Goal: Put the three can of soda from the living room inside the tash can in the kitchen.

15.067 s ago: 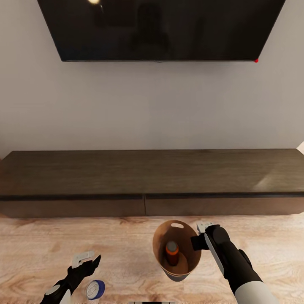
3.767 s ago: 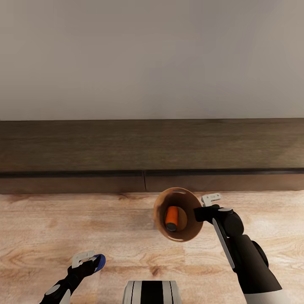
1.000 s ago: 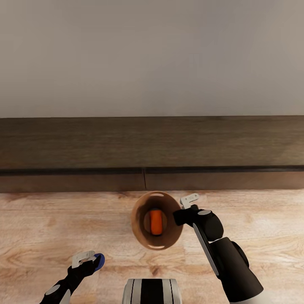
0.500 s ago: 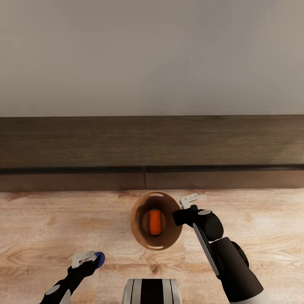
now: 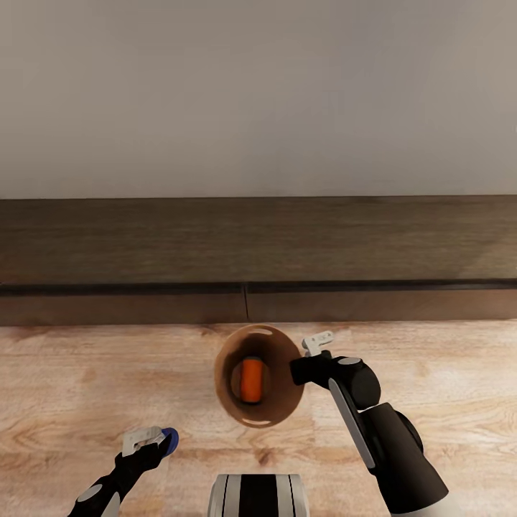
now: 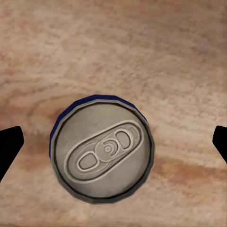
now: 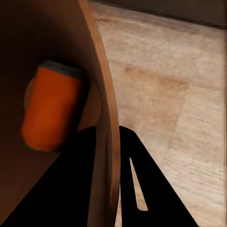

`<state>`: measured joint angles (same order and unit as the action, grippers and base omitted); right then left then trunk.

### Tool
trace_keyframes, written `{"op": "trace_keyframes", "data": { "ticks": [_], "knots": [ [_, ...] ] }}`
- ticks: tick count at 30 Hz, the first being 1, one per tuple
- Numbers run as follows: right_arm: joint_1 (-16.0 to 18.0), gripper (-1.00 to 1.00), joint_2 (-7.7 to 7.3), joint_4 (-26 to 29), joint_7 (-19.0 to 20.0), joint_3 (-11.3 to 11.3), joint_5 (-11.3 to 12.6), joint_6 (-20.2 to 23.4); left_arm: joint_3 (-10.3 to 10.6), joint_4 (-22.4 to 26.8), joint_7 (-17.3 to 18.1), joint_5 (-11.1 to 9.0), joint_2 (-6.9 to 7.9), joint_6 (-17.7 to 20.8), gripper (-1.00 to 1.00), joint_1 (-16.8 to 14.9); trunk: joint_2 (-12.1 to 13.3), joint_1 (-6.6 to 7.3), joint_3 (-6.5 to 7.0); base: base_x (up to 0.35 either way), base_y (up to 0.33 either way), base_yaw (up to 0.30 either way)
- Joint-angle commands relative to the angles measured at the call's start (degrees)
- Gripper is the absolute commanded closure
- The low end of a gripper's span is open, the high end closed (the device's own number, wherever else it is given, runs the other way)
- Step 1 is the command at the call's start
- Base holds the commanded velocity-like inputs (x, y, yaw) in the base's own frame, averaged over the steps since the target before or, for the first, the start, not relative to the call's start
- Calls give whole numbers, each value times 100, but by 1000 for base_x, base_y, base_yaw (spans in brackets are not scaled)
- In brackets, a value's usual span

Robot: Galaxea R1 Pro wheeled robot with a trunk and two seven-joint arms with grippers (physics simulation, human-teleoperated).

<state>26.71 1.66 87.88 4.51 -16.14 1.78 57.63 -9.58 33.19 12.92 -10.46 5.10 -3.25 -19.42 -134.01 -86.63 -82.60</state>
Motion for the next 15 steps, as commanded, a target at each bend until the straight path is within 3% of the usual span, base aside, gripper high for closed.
{"op": "trace_keyframes", "data": {
  "ticks": [1, 15],
  "knots": [
    [1, 100, 1, 2, 41, -4, 195, 3, 0, -1, 0, 0, 0, 0, -100, 0, 0, 0, 0, 0, 0, 0],
    [1, 100, 1, 1, 41, -3, 208, 3, 0, -4, 0, 0, 0, 0, -100, 0, 0, 0, 0, 0, 0, 0]
  ]
}}
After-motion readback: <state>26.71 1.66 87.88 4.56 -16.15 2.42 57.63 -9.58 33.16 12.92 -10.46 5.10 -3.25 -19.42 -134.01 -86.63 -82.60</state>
